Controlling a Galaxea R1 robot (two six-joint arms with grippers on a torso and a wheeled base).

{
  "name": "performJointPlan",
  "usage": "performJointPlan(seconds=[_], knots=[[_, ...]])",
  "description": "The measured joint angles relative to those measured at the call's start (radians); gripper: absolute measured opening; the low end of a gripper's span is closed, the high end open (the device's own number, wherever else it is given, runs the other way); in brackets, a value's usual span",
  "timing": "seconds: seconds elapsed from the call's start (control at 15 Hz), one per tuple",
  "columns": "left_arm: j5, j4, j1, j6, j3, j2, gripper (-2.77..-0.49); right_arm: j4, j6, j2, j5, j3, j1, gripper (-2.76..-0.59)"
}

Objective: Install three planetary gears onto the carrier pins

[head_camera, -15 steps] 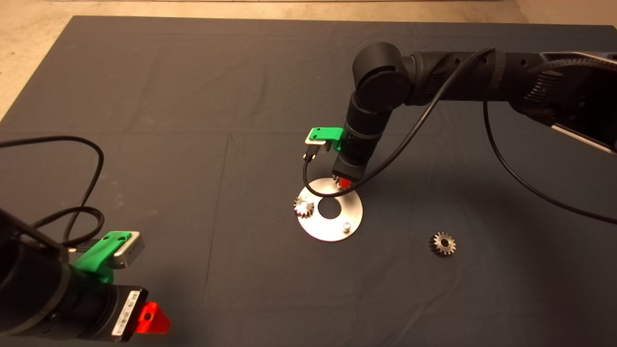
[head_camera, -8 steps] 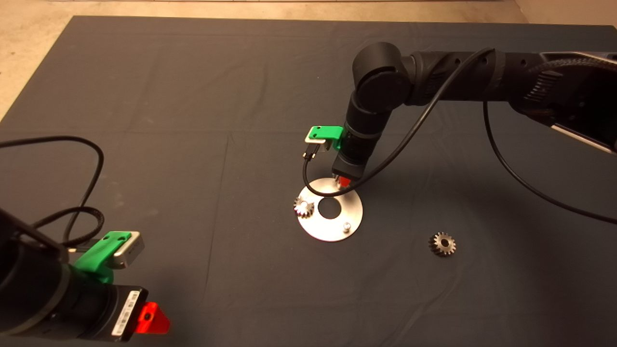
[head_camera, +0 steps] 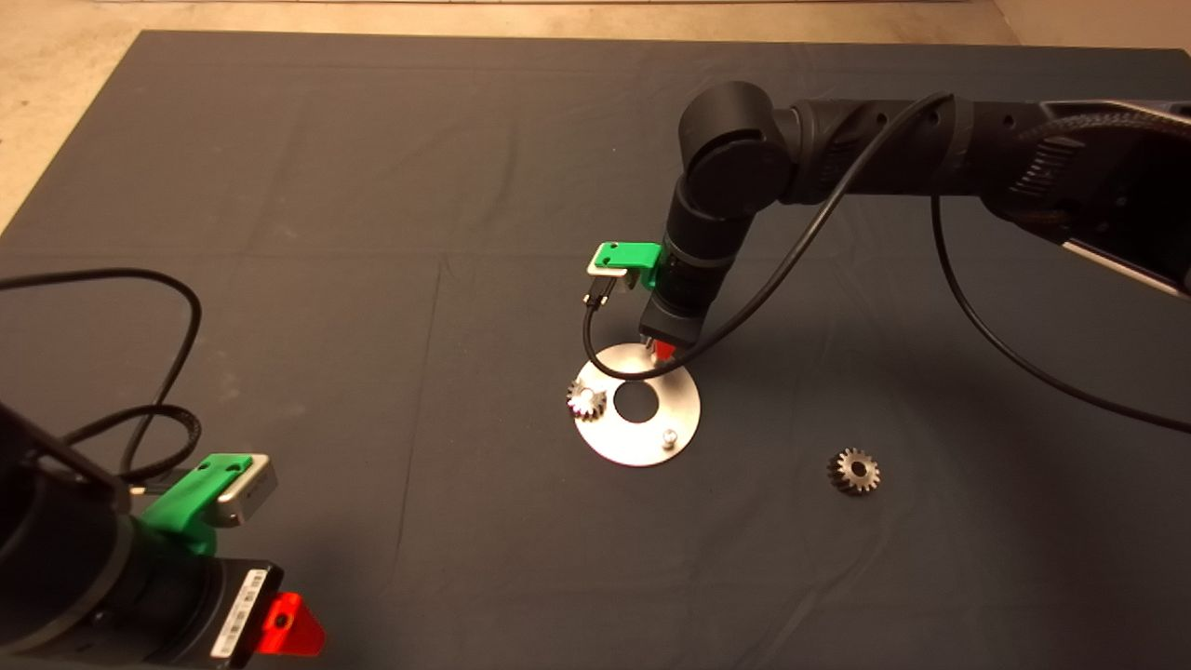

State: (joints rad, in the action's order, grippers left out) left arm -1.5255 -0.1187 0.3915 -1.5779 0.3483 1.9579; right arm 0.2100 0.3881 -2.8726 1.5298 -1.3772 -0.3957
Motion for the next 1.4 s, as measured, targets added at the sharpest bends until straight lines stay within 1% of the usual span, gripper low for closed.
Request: performJointPlan(seconds=[0.47, 0.73, 1.0, 1.4], knots=[[0.0, 0.003, 0.0, 0.0, 0.0, -0.003, -0.64, 0.0, 0.0, 0.0, 0.0, 0.0, 0.001, -2.33], [0.0, 0.003, 0.0, 0.0, 0.0, -0.005, -0.64, 0.001, 0.0, 0.0, 0.0, 0.0, 0.019, -2.34], [0.0, 0.004, 0.0, 0.0, 0.0, -0.021, -0.64, 0.001, 0.0, 0.0, 0.0, 0.005, 0.02, -2.34], [0.0, 0.005, 0.0, 0.0, 0.0, -0.025, -0.64, 0.001, 0.0, 0.0, 0.0, 0.007, 0.022, -2.33]])
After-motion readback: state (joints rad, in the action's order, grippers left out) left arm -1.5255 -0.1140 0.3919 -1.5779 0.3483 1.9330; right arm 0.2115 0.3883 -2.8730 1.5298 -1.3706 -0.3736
